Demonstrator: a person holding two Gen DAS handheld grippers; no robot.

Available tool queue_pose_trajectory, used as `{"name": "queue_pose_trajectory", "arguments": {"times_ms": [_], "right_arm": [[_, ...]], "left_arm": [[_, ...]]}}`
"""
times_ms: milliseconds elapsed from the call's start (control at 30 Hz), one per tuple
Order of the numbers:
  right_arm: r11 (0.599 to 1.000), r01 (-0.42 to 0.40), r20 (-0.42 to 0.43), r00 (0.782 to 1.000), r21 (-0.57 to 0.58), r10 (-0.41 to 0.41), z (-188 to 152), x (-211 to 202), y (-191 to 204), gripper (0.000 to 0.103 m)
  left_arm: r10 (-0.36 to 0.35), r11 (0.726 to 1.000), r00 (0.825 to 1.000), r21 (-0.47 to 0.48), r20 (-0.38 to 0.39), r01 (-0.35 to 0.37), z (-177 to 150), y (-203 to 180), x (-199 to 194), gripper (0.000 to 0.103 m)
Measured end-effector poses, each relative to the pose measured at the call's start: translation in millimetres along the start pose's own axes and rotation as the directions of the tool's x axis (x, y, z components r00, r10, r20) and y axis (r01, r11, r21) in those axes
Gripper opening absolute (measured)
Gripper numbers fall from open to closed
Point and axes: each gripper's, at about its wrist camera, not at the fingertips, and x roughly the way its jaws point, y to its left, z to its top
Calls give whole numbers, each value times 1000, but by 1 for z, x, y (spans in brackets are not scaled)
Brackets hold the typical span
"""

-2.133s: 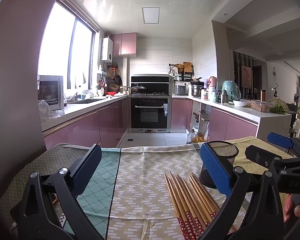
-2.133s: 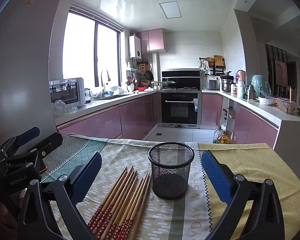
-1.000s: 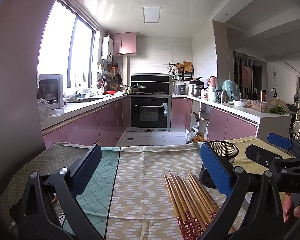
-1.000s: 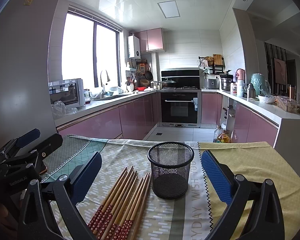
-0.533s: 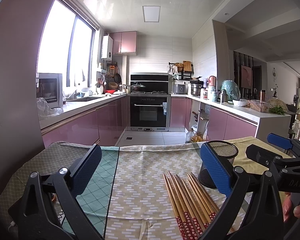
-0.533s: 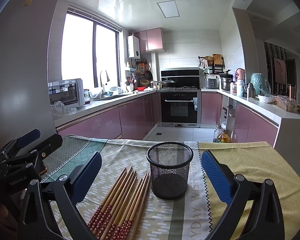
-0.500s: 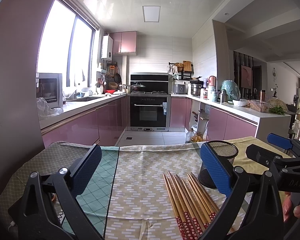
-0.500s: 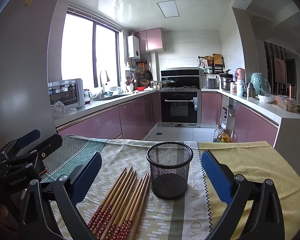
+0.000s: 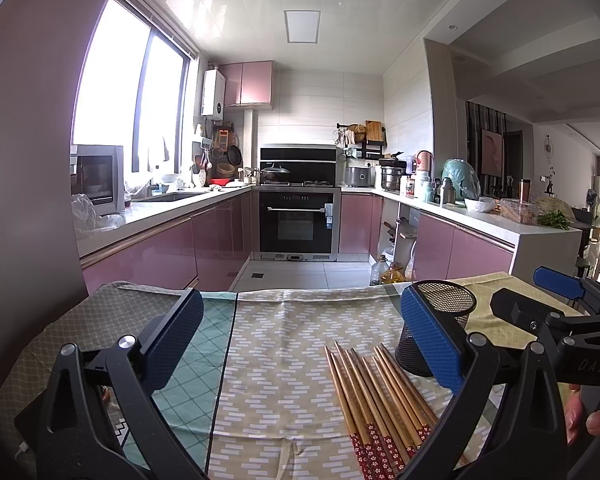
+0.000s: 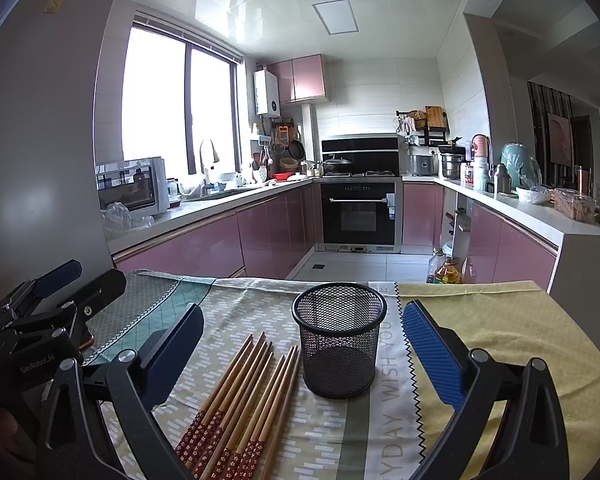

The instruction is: Organize utensils

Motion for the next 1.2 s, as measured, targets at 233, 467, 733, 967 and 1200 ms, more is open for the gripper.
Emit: {"name": "queue_pose_trajectory", "arguments": {"times_ms": [233, 467, 733, 967, 1200], "right_arm": [[1000, -2, -4, 1000, 4, 2, 1, 1, -2, 97], [1000, -4, -9, 1000, 9, 4, 0, 2, -2, 97], [1000, -15, -24, 1000, 21, 16, -1, 6, -10, 97], [999, -37, -115, 993, 40, 41, -7, 21, -16, 97], [996, -68, -389, 917, 51, 82, -38, 69, -19, 79]], "left_arm": [[1, 1000, 1000, 1, -2, -1, 0, -2, -1, 97], [0, 1000, 1000, 2, -8, 0, -2, -6, 0, 97], [1, 1000, 1000, -3, -30, -1, -4, -5, 5, 97], [-7, 1000, 995, 14, -100, 8, -9, -4, 18, 97], [-10, 997, 951, 67, -310, 32, -31, -2, 56, 97]]}}
